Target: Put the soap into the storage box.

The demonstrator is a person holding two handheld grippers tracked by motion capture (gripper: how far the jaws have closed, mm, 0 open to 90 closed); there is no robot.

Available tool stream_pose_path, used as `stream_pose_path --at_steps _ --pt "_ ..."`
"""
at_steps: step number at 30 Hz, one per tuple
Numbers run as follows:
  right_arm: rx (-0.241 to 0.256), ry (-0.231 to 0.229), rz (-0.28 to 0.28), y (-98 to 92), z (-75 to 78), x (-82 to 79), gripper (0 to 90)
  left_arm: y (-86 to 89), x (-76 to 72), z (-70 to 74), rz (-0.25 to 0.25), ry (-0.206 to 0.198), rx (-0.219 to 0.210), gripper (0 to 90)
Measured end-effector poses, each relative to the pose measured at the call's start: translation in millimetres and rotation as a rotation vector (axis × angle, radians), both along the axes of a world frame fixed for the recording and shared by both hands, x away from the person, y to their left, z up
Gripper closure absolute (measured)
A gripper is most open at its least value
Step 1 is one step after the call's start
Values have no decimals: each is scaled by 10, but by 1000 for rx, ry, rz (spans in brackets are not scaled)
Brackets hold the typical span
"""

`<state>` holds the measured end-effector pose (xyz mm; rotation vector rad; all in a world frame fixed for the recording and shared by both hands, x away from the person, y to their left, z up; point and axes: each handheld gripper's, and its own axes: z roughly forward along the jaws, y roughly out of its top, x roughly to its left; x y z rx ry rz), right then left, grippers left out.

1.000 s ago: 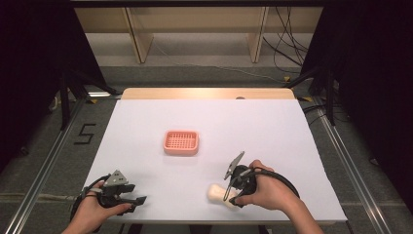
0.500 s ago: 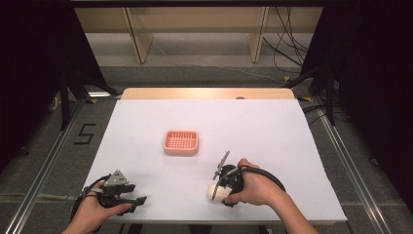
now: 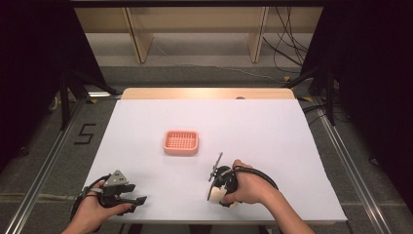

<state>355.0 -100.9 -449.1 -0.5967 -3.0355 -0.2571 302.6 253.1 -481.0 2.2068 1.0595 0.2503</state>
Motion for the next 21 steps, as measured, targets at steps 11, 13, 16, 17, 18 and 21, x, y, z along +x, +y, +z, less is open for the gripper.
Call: stream_pose_path --at_steps 11,13,16,17,18,21 --pt "8 12 -13 32 -53 14 477 3 2 -2 -4 -6 4 343" --pt "10 14 -13 26 -61 23 481 4 1 -3 -4 -5 3 343" --pt "25 20 -8 18 -60 30 488 11 2 0 -10 -2 6 343" --pt "32 14 -7 17 -68 35 488 12 4 4 -11 4 11 343" --pt "32 14 -7 17 -68 35 488 14 4 5 -14 6 10 343" --pt "23 16 -9 20 -81 36 485 6 0 0 -10 -2 3 343"
